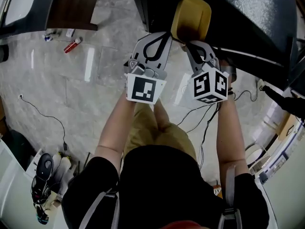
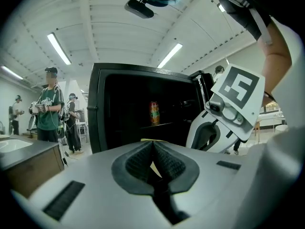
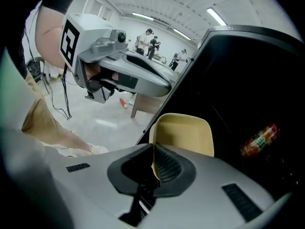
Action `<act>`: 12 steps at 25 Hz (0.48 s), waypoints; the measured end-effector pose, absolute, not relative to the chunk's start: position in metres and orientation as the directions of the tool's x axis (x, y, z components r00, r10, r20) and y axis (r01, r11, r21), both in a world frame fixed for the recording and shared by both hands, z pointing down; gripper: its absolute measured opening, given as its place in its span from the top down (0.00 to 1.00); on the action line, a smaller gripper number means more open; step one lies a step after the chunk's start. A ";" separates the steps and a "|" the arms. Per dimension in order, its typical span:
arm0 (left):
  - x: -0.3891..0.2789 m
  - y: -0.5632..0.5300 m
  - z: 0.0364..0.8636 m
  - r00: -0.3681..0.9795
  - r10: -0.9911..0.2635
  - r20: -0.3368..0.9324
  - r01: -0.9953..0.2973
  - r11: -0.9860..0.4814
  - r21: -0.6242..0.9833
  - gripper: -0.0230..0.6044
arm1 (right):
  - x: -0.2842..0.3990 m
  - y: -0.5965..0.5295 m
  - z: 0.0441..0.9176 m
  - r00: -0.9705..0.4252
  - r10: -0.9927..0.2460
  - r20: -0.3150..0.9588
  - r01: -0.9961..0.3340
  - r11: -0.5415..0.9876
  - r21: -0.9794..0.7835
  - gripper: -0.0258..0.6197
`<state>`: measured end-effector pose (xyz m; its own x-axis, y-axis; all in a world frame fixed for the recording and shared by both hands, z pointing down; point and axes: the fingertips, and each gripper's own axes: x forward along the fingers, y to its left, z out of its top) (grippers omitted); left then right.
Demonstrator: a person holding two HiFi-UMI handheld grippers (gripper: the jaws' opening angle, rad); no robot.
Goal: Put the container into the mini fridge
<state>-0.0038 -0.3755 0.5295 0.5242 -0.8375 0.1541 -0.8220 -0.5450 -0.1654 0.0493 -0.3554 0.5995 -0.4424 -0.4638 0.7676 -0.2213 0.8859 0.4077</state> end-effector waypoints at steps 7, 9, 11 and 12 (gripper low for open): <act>-0.007 -0.397 0.543 0.508 -0.853 0.120 -0.840 -0.522 -0.150 0.93 | 0.054 -0.385 0.627 -0.367 -0.486 0.793 -0.194 0.874 0.446 0.90; -0.012 -0.401 0.544 0.505 -0.856 0.109 -0.843 -0.516 -0.151 0.93 | 0.053 -0.394 0.630 -0.354 -0.493 0.795 -0.184 0.870 0.458 0.90; -0.018 -0.403 0.545 0.500 -0.859 0.109 -0.847 -0.511 -0.144 0.93 | 0.052 -0.403 0.633 -0.339 -0.497 0.798 -0.175 0.867 0.466 0.90; -0.021 -0.404 0.545 0.501 -0.857 0.116 -0.843 -0.514 -0.155 0.93 | 0.052 -0.407 0.635 -0.332 -0.499 0.800 -0.175 0.866 0.468 0.90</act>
